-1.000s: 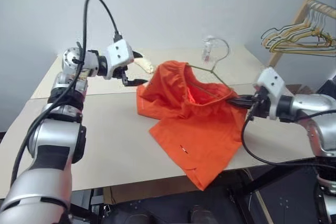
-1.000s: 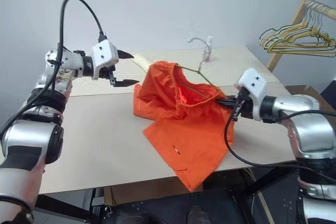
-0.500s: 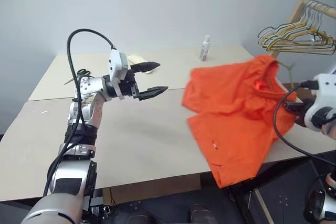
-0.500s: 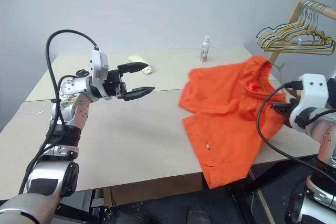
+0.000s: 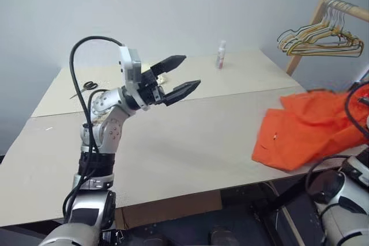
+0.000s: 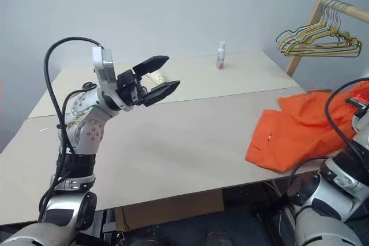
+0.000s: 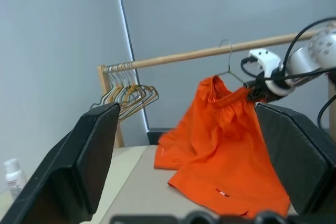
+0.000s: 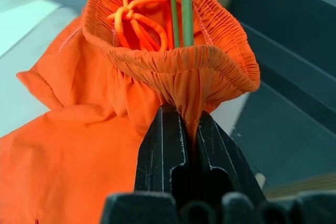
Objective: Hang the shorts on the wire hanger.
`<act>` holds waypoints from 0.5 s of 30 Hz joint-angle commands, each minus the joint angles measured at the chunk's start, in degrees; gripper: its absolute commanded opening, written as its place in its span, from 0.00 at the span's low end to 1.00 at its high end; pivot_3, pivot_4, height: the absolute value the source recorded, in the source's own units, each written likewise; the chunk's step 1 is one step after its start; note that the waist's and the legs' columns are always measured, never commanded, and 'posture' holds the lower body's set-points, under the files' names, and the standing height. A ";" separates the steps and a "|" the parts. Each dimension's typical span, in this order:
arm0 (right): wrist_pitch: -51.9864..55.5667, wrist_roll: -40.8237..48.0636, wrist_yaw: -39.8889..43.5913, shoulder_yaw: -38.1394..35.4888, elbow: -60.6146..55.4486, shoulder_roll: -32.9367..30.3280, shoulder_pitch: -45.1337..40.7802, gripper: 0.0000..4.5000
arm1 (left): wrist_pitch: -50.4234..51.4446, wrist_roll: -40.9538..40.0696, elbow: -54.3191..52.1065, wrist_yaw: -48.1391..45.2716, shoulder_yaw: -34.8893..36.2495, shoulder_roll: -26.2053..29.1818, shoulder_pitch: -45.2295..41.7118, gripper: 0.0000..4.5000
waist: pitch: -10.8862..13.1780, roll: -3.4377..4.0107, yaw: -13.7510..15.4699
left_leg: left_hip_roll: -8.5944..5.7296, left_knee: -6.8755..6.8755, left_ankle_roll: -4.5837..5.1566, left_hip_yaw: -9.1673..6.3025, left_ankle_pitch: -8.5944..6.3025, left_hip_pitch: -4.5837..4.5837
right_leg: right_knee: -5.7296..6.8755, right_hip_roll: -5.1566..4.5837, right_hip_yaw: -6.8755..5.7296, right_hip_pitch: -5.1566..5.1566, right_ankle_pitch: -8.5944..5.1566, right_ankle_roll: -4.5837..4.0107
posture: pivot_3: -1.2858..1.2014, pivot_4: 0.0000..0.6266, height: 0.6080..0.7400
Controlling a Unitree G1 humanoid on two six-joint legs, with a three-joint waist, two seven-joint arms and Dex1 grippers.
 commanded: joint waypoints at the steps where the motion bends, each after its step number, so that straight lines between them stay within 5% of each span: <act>1: -6.85 -1.66 -4.45 -2.34 2.42 -0.83 -4.38 0.00 | 2.01 -5.50 -4.47 -0.23 1.38 -0.92 0.85 0.99 | -0.02 0.06 -0.45 | 0.00 0.00 0.00 0.00 0.00 0.00 | 0.00 0.00 0.01 0.00 0.00 0.00 | 0.47 0.00 1.00; 15: -22.74 5.39 -8.20 -8.92 31.18 -11.53 -16.00 0.00 | -0.45 -3.36 -3.63 -0.71 -2.38 -2.13 0.92 0.99 | 0.09 0.29 -1.80 | 0.04 -0.42 0.22 0.03 -0.13 0.96 | -0.68 0.13 -0.04 1.22 -0.02 0.02 | 0.47 0.00 1.00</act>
